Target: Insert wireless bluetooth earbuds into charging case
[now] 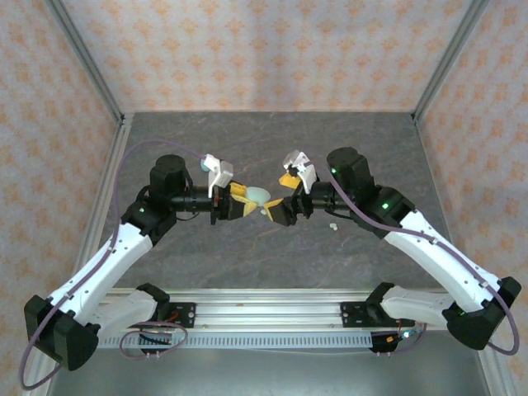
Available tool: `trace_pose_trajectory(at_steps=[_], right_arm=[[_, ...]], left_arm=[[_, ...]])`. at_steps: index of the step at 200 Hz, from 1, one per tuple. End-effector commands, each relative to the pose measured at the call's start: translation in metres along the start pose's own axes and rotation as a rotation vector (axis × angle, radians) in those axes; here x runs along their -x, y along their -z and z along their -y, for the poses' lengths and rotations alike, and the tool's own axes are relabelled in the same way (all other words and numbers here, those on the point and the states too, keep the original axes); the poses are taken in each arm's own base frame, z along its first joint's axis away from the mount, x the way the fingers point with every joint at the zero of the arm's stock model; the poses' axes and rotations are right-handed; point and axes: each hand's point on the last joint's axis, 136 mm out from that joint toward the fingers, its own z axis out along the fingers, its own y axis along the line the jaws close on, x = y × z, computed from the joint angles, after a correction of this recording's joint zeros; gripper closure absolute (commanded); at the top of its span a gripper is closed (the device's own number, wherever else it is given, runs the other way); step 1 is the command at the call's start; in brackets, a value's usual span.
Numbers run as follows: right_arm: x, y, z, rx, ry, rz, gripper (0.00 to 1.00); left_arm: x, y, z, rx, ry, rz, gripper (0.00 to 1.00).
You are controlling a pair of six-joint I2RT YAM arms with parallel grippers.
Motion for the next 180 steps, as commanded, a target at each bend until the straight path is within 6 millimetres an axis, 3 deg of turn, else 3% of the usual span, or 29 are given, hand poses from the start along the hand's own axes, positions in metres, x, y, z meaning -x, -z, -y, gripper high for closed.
trace_pose_trajectory(at_steps=[1, 29, 97, 180], right_arm=[[0.033, 0.000, -0.004, 0.030, 0.013, 0.147, 0.10], [0.041, -0.007, -0.001, 0.037, 0.026, 0.160, 0.15], [0.049, -0.007, -0.002, 0.079, 0.006, 0.163, 0.38], [0.061, -0.001, 0.007, 0.115, -0.078, 0.194, 0.31]], left_arm=[[0.037, 0.010, 0.009, 0.022, -0.015, 0.121, 0.94], [0.043, 0.011, 0.015, 0.018, -0.018, 0.125, 0.95], [0.039, 0.007, 0.019, 0.010, -0.031, 0.113, 0.96], [0.039, 0.007, 0.026, -0.015, -0.044, 0.109, 0.97]])
